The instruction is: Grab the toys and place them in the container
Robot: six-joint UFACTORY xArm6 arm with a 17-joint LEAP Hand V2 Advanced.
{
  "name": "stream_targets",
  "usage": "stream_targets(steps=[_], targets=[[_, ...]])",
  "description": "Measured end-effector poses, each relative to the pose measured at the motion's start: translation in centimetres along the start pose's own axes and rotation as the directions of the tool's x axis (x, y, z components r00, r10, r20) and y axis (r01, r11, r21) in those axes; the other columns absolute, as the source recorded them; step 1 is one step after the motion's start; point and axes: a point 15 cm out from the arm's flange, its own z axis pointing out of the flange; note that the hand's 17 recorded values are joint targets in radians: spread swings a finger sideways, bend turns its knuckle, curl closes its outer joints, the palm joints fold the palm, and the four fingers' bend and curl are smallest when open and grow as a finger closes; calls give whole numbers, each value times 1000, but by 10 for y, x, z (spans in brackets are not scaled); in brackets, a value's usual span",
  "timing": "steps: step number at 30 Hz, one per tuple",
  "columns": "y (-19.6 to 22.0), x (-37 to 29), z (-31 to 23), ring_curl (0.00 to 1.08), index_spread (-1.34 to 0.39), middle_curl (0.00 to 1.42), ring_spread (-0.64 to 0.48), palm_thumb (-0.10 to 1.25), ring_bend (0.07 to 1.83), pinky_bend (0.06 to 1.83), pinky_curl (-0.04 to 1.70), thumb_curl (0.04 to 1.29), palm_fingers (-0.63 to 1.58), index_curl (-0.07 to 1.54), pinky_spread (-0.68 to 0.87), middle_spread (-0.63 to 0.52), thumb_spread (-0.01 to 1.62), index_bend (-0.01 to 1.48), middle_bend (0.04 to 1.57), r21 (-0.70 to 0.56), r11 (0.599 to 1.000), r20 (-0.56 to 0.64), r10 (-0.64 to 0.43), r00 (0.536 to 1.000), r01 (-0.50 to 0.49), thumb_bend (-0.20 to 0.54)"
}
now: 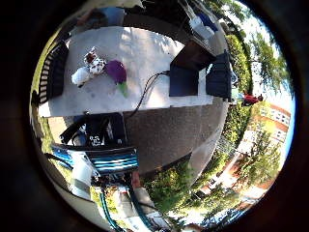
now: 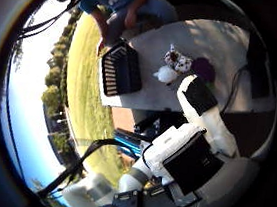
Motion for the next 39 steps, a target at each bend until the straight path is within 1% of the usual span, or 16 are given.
stream_targets(steps=[5, 8, 11, 16, 21, 25, 30, 34, 39], targets=[[-23, 28, 15, 334, -151, 311, 275, 711, 259, 401, 245, 393, 252, 336, 416, 44, 1235, 183, 169, -26, 998, 18, 50, 999, -49, -20], [-40, 47, 36, 336, -141, 313, 276, 711, 270, 417, 247, 394, 234, 328, 416, 49, 1236, 167, 170, -60, 995, 36, 81, 996, -79, -20], [-54, 63, 64, 338, -130, 315, 274, 706, 277, 431, 248, 393, 221, 319, 416, 53, 1234, 157, 173, -103, 989, 57, 108, 992, -102, -23], [-71, 83, 132, 344, -95, 320, 274, 667, 322, 446, 245, 391, 232, 300, 418, 62, 1215, 149, 179, -185, 974, 93, 154, 984, -135, -32], [-93, 93, 187, 356, -52, 341, 275, 619, 373, 465, 242, 382, 280, 279, 420, 54, 1186, 139, 207, -173, 971, 87, 181, 980, -164, -36], [-111, 93, 224, 364, -29, 357, 270, 600, 400, 487, 242, 377, 292, 266, 416, 50, 1162, 139, 210, -149, 973, 71, 188, 980, -176, -34], [-116, 70, 270, 371, 0, 364, 267, 579, 417, 538, 250, 369, 234, 251, 411, 69, 1139, 134, 182, -201, 967, 79, 175, 981, -156, -34], [-121, 52, 293, 367, 17, 354, 264, 557, 416, 582, 256, 356, 154, 238, 407, 106, 1128, 137, 172, -226, 963, 74, 170, 983, -150, -34], [-136, 39, 315, 358, 40, 347, 261, 540, 421, 612, 255, 342, 135, 234, 402, 135, 1114, 156, 177, -238, 960, 59, 164, 985, -146, -33]])
